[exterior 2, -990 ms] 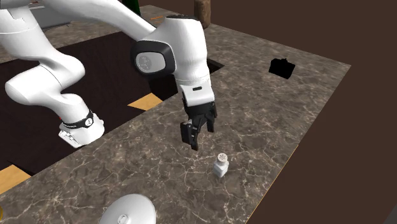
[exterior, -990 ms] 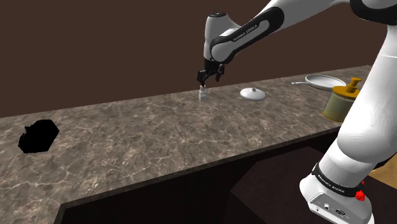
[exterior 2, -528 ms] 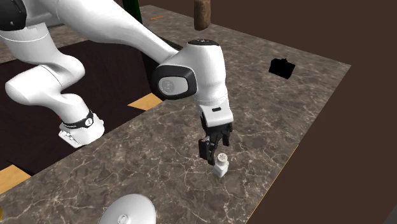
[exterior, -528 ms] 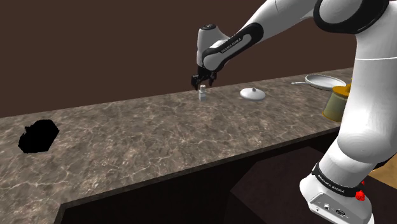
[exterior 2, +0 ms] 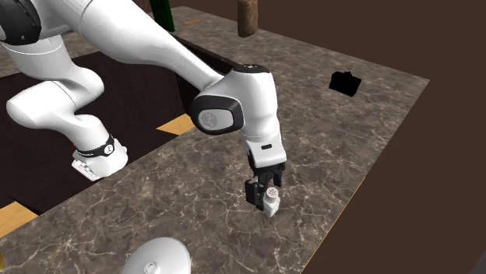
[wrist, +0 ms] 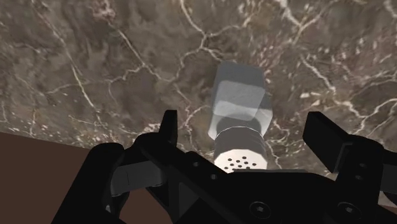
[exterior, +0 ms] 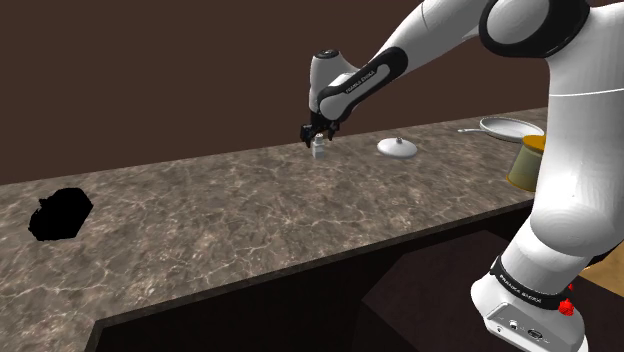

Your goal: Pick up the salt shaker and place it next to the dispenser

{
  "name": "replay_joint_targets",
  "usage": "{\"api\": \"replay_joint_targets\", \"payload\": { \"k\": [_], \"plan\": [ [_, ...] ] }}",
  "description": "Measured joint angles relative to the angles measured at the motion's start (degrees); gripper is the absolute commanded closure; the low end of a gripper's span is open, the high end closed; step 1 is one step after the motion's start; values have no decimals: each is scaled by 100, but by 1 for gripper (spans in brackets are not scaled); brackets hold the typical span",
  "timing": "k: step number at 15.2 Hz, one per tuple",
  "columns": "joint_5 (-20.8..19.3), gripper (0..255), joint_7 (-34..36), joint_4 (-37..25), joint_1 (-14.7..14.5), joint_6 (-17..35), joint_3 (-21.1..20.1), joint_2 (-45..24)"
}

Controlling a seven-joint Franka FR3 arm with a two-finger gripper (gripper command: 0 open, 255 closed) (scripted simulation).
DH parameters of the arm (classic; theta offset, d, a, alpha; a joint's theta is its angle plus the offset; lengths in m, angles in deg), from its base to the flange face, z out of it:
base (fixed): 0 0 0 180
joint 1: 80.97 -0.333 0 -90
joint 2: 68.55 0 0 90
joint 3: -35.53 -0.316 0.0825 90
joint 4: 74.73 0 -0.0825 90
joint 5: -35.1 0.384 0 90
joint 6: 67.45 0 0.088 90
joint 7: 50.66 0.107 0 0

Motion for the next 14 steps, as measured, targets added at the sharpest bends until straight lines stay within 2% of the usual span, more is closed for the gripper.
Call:
{"api": "replay_joint_targets", "payload": {
  "k": [3, 4, 14],
  "plan": [
    [-3, 0, 3, -2, -1, 6, 2, -8],
    [-4, 255, 4, -3, -1, 7, 2, -9],
    [-4, 255, 3, -4, -1, 9, 2, -8]
  ]
}}
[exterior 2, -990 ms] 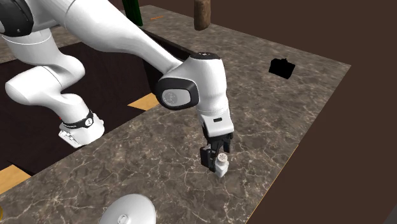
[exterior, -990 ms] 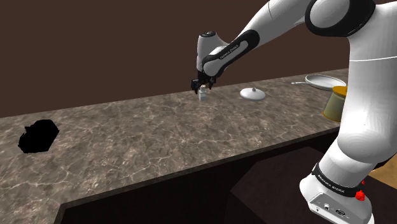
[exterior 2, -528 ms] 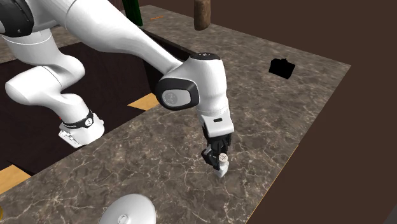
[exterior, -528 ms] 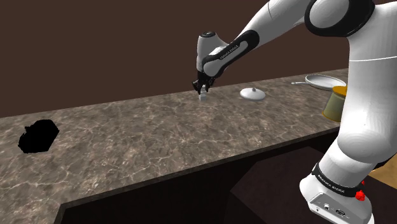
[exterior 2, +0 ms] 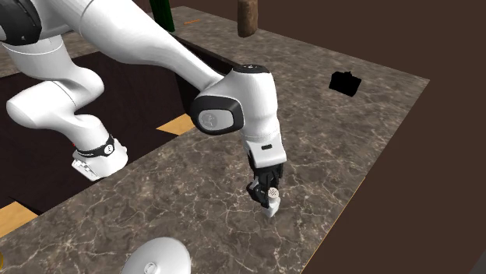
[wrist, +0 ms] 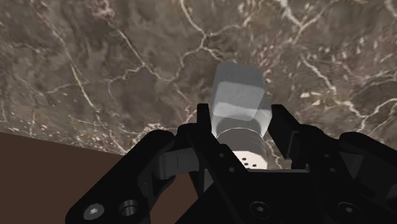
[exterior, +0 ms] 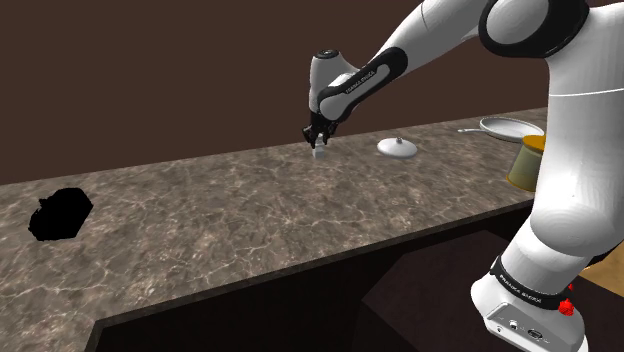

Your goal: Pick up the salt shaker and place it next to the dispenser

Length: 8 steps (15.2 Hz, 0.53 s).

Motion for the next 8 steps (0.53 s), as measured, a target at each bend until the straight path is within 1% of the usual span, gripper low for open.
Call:
{"api": "replay_joint_targets", "payload": {
  "k": [8],
  "plan": [
    [170, 255, -181, -183, 32, -434, -77, 264]
  ]
}}
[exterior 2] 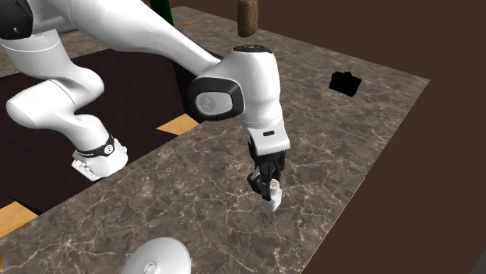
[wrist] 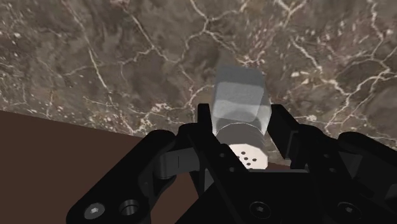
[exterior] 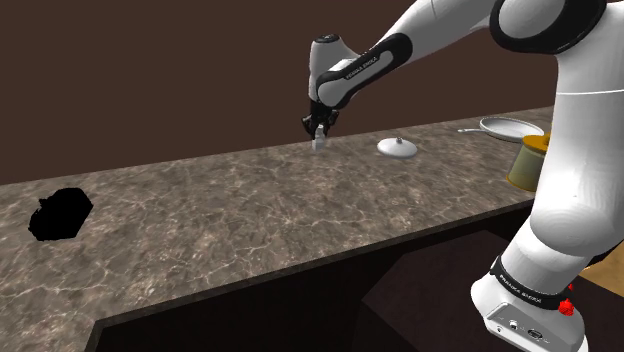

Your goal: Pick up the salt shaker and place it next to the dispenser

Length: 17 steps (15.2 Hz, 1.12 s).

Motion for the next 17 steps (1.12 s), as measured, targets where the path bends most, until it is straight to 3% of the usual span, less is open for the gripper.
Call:
{"api": "replay_joint_targets", "payload": {
  "k": [17],
  "plan": [
    [326, 255, -392, -660, 45, -1087, -103, 467]
  ]
}}
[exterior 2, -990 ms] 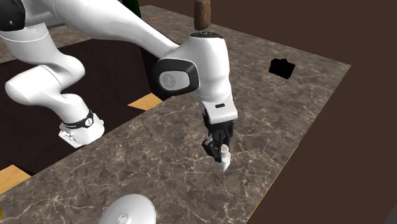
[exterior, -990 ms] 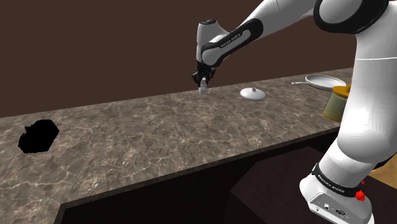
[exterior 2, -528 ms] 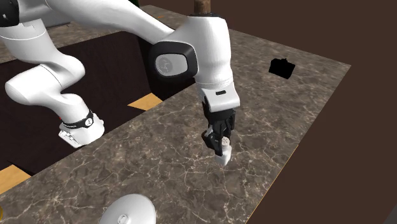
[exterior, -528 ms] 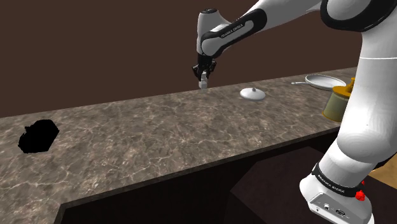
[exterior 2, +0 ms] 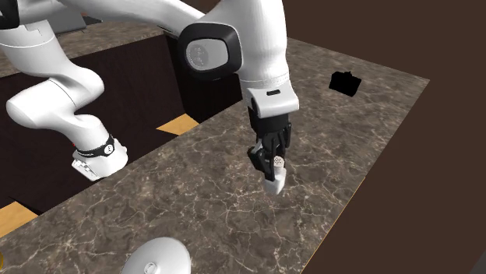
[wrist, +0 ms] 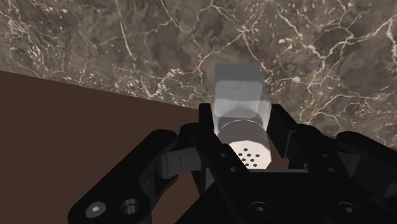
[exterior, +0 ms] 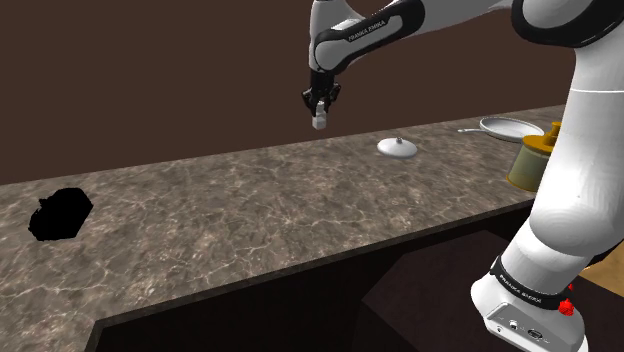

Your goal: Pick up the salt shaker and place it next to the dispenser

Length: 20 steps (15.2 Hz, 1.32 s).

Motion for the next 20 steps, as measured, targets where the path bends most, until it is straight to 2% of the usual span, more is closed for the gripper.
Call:
{"api": "replay_joint_targets", "payload": {
  "k": [20],
  "plan": [
    [194, 255, -324, -1331, -39, -1447, -62, 143]
  ]
}}
